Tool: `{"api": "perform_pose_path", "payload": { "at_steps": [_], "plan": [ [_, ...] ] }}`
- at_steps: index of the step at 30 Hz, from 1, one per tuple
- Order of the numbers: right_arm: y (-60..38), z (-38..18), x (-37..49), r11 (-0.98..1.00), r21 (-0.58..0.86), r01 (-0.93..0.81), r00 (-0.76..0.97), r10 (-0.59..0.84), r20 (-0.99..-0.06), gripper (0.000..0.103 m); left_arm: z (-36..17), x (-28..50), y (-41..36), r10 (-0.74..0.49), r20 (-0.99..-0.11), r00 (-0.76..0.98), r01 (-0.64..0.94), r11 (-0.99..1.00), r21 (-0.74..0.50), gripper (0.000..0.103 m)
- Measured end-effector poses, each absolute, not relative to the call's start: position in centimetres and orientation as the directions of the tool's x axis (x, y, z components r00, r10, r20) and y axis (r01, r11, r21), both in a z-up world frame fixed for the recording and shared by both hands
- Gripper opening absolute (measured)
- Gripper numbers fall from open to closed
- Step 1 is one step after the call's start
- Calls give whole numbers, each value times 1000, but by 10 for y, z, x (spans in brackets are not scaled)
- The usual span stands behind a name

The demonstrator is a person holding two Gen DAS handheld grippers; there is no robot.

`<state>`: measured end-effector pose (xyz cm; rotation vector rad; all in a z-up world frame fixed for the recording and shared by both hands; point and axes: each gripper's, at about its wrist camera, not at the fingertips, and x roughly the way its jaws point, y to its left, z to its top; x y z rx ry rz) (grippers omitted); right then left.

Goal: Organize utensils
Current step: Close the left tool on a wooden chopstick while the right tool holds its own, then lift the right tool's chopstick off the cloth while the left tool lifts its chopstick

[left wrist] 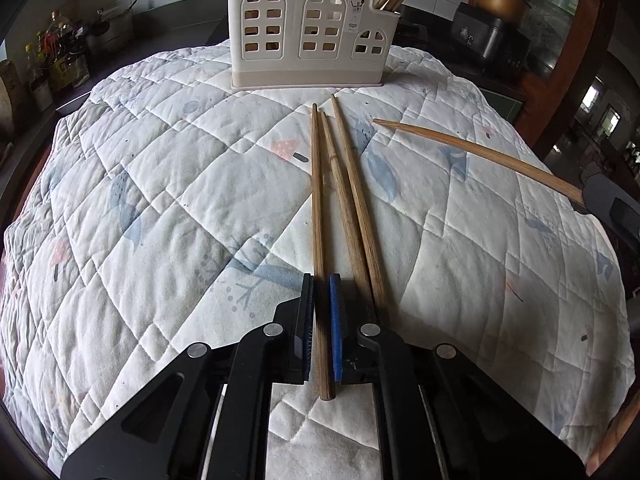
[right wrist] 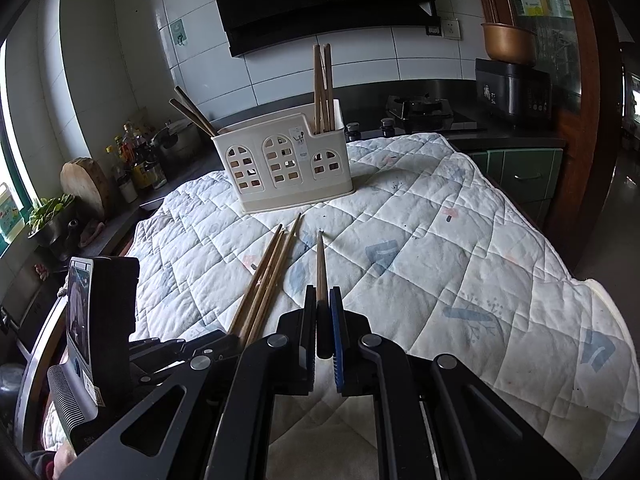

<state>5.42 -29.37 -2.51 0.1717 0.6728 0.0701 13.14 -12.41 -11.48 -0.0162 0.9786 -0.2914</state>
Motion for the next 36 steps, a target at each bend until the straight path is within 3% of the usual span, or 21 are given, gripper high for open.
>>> {"api": "perform_pose_path", "payload": {
  "at_steps": [10,17,20,23,29,30,36],
  "plan": [
    [-301,20,77,988,140,-70,806,138,-575,7,-59,125,-90,-337,-679,652,278,940,-198,6],
    [-297,47,92,989,95,-112,809,147,-570,7,-68,123,-84,-374,-717,588,302,924,-235,6],
    [-294,48,92,988,99,-117,809,152,-567,7,-83,121,-88,-380,-738,557,299,921,-249,10],
    [-291,46,89,988,97,-119,812,153,-563,7,-97,120,-95,-384,-757,528,295,919,-261,28],
    [-287,44,85,988,85,-126,814,152,-561,7,-113,120,-104,-340,-781,524,280,935,-219,25],
    [-287,44,85,988,86,-125,815,152,-559,7,-116,120,-105,-332,-785,523,280,937,-210,17],
    [-285,45,83,990,68,-123,822,140,-551,7,-122,117,-118,-231,-799,555,264,960,-94,8]
  ]
}}
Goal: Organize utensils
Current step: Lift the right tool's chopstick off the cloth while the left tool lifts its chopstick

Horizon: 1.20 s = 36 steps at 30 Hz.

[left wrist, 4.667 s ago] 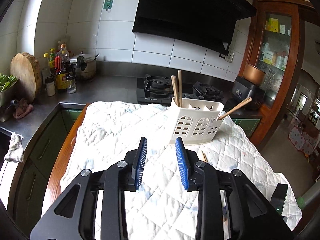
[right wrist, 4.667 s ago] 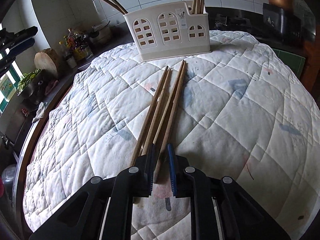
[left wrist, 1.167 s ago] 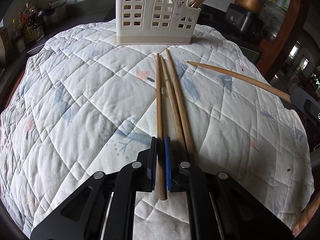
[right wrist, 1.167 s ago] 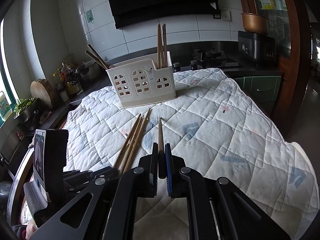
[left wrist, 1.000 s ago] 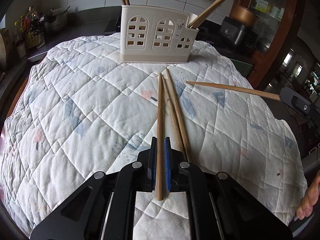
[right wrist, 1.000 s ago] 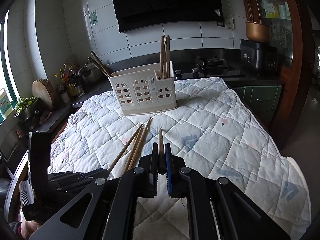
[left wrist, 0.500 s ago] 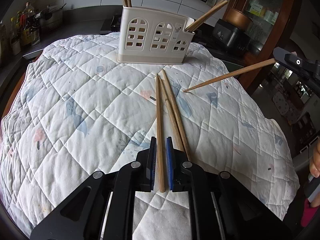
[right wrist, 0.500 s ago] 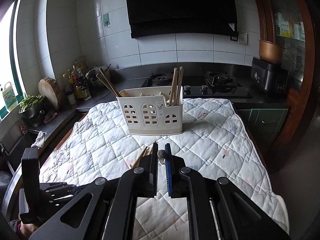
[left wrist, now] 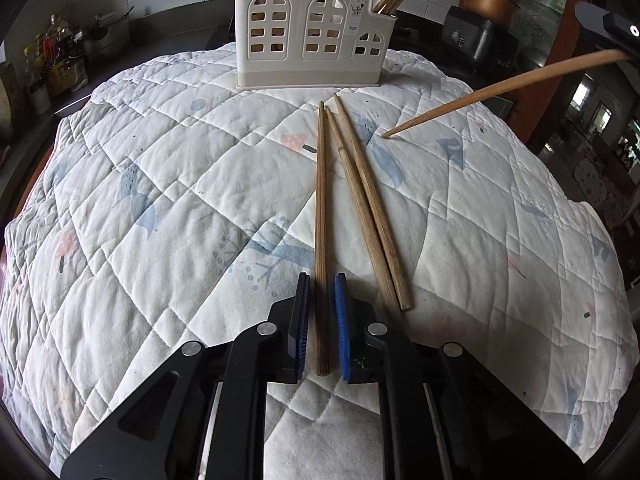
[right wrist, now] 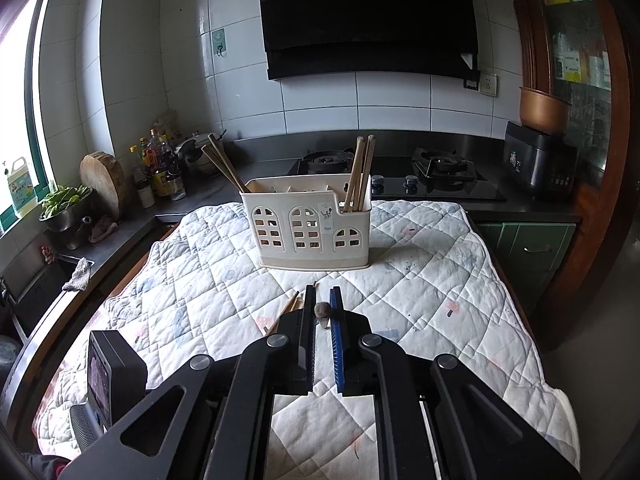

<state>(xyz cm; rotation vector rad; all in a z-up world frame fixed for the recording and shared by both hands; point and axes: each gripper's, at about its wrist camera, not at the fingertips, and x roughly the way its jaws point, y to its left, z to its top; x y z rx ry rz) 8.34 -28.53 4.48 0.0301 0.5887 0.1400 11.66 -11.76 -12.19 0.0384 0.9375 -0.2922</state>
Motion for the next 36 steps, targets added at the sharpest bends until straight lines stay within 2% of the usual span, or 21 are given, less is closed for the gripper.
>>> {"api": "perform_pose_path", "payload": {
  "at_steps": [3,8,12,17,26,36],
  "plan": [
    [-287,45,85,989,77,-123,820,145,-554,7,-115,119,-111,-234,-791,566,240,964,-113,6],
    [-291,47,86,991,67,-116,824,133,-550,5,-72,119,-92,-245,-707,663,240,965,-109,6],
    [-299,39,80,989,102,-106,817,145,-558,6,-52,120,-82,-262,-674,691,245,962,-122,5],
    [-304,-1,60,985,135,-107,753,168,-636,11,-55,118,-78,-268,-678,684,243,961,-135,5],
    [-300,-85,23,981,169,-100,611,194,-767,11,-46,121,-73,-279,-660,698,240,959,-151,5],
    [-299,-103,22,993,99,-67,593,119,-796,12,-32,125,-72,-277,-641,716,252,959,-133,5]
  ]
}}
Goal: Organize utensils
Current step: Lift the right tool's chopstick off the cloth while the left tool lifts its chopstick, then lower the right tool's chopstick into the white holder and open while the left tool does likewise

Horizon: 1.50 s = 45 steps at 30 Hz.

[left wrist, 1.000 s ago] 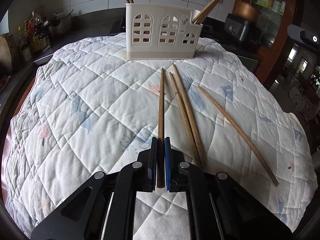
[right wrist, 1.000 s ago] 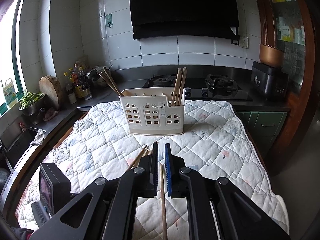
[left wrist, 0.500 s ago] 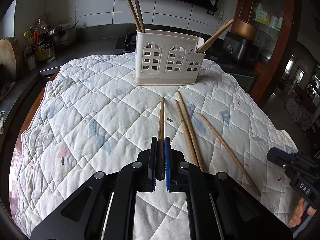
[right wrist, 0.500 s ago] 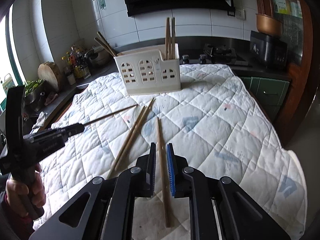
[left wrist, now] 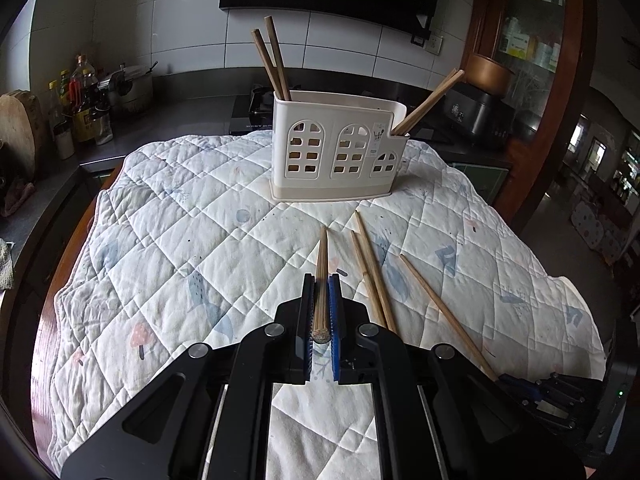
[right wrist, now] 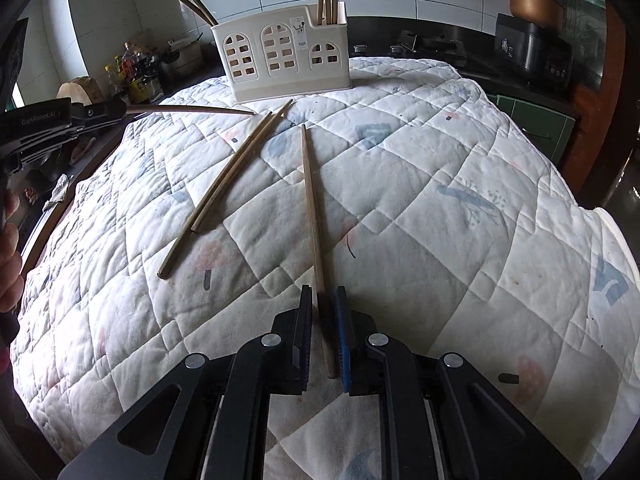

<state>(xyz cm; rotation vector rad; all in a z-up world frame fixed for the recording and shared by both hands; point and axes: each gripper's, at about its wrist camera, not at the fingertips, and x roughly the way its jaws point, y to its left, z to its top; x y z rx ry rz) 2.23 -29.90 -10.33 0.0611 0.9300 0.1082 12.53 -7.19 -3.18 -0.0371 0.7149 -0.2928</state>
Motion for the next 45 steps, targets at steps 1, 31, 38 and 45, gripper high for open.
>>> {"api": "perform_pose_path", "payload": {
  "at_steps": [1,31,38,45],
  "plan": [
    [-299,-103,22,993,96,-67,594,117,-796,12,-31,126,-72,-276,-640,717,254,958,-129,5],
    [-306,148,164,966,72,-248,785,243,-570,7,54,205,-72,-335,-634,697,365,927,-88,5],
    [-304,201,208,969,84,-233,820,242,-518,7,104,220,-79,-367,-594,716,399,913,-84,5],
    [-309,202,258,986,76,-147,839,165,-518,7,169,233,-87,-353,-486,800,380,924,-46,5]
  ]
}}
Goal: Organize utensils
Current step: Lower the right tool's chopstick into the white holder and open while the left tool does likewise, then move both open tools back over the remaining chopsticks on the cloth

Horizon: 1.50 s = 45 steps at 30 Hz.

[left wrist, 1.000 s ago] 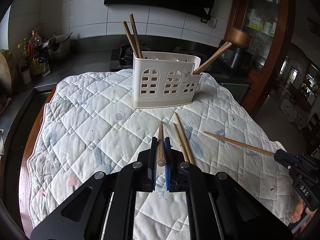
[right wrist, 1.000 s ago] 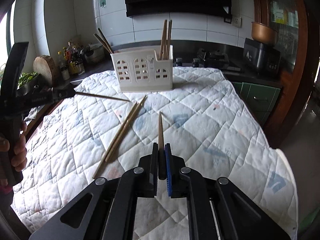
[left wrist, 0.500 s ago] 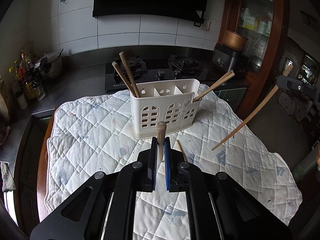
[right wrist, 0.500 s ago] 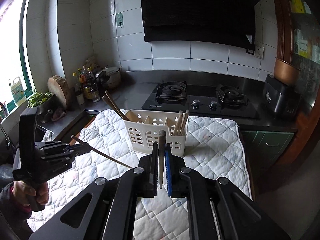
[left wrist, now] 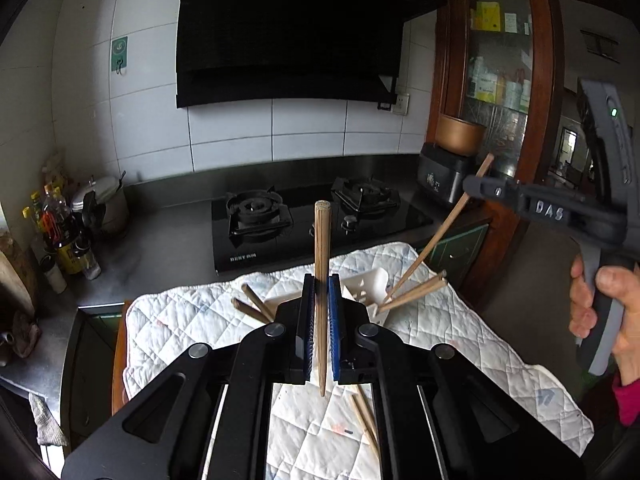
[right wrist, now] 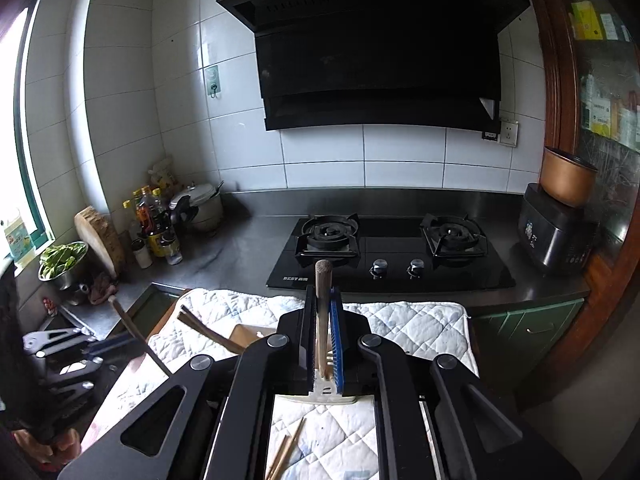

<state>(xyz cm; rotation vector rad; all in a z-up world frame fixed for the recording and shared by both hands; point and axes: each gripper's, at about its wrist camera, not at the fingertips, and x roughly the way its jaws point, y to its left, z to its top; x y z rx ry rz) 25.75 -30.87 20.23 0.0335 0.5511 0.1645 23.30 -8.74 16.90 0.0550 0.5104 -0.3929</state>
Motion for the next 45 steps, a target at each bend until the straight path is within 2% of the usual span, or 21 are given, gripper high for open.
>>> {"api": "perform_pose_path", "payload": {
  "at_steps": [5,10,17,27,32,36,37,39,43,45],
  "plan": [
    [-303,186,285,992,31,-119,826,116,-552,6,200,255,-92,-307,-419,854,327,945,-27,5],
    [-299,169,295,992,18,-125,816,113,-567,6,209,284,-89,-271,-378,885,267,962,-63,5],
    [-294,150,301,990,-6,-141,803,110,-586,7,176,322,-80,-258,-420,870,221,966,-136,5],
    [-291,140,305,990,-16,-140,794,102,-599,7,136,343,-78,-268,-500,823,221,963,-152,6],
    [-291,143,302,991,-22,-129,802,91,-591,8,137,337,-81,-275,-491,827,231,961,-150,8],
    [-292,153,291,992,-34,-120,819,80,-568,16,146,324,-76,-286,-475,833,241,958,-154,9],
    [-293,155,285,992,-33,-122,824,82,-561,17,149,318,-75,-288,-468,835,244,958,-154,10],
    [-294,159,271,991,-26,-129,832,94,-547,20,154,303,-70,-291,-452,843,245,956,-160,28],
    [-294,155,232,991,-29,-134,844,99,-527,34,153,266,-60,-296,-434,851,254,955,-154,31],
    [-291,145,211,990,-25,-141,841,107,-531,38,147,247,-52,-314,-438,843,264,949,-172,35]
  ]
}}
